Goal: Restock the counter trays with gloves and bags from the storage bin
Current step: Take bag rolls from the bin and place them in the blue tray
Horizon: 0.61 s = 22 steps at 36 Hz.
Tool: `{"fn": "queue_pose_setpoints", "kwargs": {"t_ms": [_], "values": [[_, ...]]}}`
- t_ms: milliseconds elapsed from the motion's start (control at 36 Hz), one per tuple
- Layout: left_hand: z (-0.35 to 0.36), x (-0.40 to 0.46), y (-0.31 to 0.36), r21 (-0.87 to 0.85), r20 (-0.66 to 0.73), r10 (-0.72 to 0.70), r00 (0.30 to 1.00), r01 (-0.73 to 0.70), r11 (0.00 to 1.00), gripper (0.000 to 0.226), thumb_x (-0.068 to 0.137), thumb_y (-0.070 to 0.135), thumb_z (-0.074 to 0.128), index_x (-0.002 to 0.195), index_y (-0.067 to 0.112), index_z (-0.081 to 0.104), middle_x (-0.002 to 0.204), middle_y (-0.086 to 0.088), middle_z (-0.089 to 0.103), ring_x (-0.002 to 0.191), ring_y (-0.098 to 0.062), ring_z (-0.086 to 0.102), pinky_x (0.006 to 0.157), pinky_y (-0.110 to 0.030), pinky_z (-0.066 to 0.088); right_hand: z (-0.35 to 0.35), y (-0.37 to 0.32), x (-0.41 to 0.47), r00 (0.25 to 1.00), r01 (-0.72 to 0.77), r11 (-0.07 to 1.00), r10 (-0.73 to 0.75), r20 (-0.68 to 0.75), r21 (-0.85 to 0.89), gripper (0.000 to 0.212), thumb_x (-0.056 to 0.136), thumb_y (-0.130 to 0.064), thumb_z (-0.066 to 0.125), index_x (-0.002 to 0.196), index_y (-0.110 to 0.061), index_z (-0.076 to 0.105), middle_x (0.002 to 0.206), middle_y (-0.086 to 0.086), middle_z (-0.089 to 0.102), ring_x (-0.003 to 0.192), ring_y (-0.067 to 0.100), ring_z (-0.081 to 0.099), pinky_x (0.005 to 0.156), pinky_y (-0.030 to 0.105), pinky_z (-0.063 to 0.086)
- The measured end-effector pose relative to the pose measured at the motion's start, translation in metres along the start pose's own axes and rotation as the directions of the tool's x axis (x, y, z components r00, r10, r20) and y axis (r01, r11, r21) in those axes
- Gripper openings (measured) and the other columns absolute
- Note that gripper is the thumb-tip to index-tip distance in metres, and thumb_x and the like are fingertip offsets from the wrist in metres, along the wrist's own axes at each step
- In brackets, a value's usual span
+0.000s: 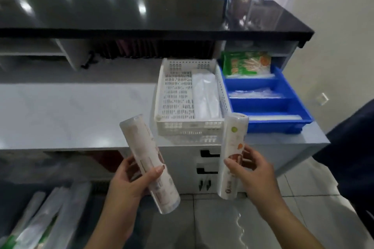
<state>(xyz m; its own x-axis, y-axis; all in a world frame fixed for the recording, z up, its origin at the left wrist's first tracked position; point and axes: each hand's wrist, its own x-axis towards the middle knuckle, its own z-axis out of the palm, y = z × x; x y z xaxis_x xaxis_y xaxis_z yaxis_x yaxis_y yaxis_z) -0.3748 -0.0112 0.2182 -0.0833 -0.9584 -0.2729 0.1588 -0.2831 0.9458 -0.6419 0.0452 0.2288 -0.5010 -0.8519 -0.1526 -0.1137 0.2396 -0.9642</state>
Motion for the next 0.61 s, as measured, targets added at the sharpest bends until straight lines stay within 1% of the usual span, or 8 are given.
{"fn": "queue_pose_setpoints", "kwargs": {"t_ms": [139,194,278,361,444,500,556,611], "values": [[0.063,0.012,-0.001,0.02,0.064,-0.057,0.996,0.056,0.998,0.092,0.032,0.043,0.099,0.115,0.022,0.067,0.11,-0.005,0.076,0.099,-0.027,0.073,0.073,-0.041,0.061,-0.079,0.015,0.022,0.994,-0.057,0.998,0.055,-0.098,-0.016,0.055,0.076,-0.024,0.079,0.127,-0.033,0.058,0.106,-0.013,0.068,0.099,0.008,0.063,0.084,0.039,0.055],[0.085,0.018,0.007,0.057,0.103,-0.055,0.993,0.049,0.997,0.092,0.036,0.042,0.098,0.12,0.022,0.065,0.113,-0.005,0.075,0.102,-0.027,0.072,0.08,-0.047,0.059,-0.103,0.017,0.027,0.989,-0.036,0.999,0.032,-0.144,-0.028,0.059,0.077,-0.025,0.078,0.131,-0.033,0.056,0.106,-0.016,0.066,0.1,0.005,0.062,0.082,0.036,0.055],[0.115,0.032,0.02,0.088,0.172,-0.052,0.984,0.037,0.995,0.08,0.049,0.033,0.095,0.121,0.023,0.063,0.114,-0.005,0.074,0.103,-0.025,0.072,0.081,-0.045,0.059,-0.131,0.018,0.037,0.983,0.035,0.997,-0.047,-0.175,-0.071,0.06,0.079,-0.026,0.077,0.132,-0.04,0.052,0.108,-0.023,0.063,0.099,0.0,0.061,0.067,0.017,0.052],[0.145,0.053,0.03,0.087,0.255,-0.092,0.963,0.072,0.994,0.063,0.062,0.028,0.084,0.121,0.02,0.065,0.114,-0.005,0.075,0.101,-0.024,0.073,0.075,-0.036,0.058,-0.15,0.01,0.05,0.976,0.092,0.984,-0.12,-0.181,-0.155,0.059,0.079,-0.03,0.077,0.127,-0.05,0.049,0.111,-0.029,0.059,0.1,-0.006,0.059,0.073,0.016,0.047],[0.173,0.076,0.034,0.059,0.315,-0.15,0.937,0.138,0.989,0.051,0.07,0.025,0.073,0.12,0.019,0.067,0.112,-0.006,0.076,0.095,-0.02,0.074,0.066,-0.031,0.058,-0.164,-0.009,0.064,0.97,0.154,0.937,-0.203,-0.131,-0.313,0.056,0.079,-0.035,0.075,0.124,-0.055,0.049,0.109,-0.035,0.054,0.101,-0.012,0.056,0.073,0.016,0.048],[0.191,0.093,0.035,0.029,0.338,-0.17,0.926,0.17,0.985,0.049,0.07,0.025,0.073,0.118,0.019,0.068,0.108,-0.005,0.077,0.09,-0.018,0.075,0.059,-0.026,0.058,-0.172,-0.023,0.076,0.96,0.195,0.861,-0.265,-0.087,-0.469,0.052,0.079,-0.036,0.074,0.122,-0.05,0.05,0.107,-0.028,0.056,0.1,-0.003,0.058,0.075,0.026,0.052],[0.205,0.112,0.037,0.016,0.364,-0.168,0.916,0.174,0.985,0.049,0.068,0.026,0.074,0.116,0.02,0.069,0.108,-0.005,0.077,0.089,-0.018,0.075,0.057,-0.024,0.058,-0.176,-0.037,0.093,0.944,0.229,0.711,-0.33,-0.027,-0.664,0.051,0.079,-0.034,0.073,0.125,-0.042,0.052,0.11,-0.017,0.059,0.1,0.01,0.057,0.076,0.038,0.053],[0.216,0.131,0.04,0.015,0.381,-0.155,0.912,0.162,0.987,0.05,0.066,0.028,0.076,0.115,0.02,0.07,0.109,-0.005,0.076,0.091,-0.018,0.075,0.059,-0.025,0.058,-0.175,-0.049,0.115,0.931,0.251,0.541,-0.363,0.047,-0.802,0.052,0.08,-0.031,0.074,0.128,-0.036,0.054,0.115,-0.007,0.06,0.102,0.02,0.056,0.076,0.042,0.053]]}}
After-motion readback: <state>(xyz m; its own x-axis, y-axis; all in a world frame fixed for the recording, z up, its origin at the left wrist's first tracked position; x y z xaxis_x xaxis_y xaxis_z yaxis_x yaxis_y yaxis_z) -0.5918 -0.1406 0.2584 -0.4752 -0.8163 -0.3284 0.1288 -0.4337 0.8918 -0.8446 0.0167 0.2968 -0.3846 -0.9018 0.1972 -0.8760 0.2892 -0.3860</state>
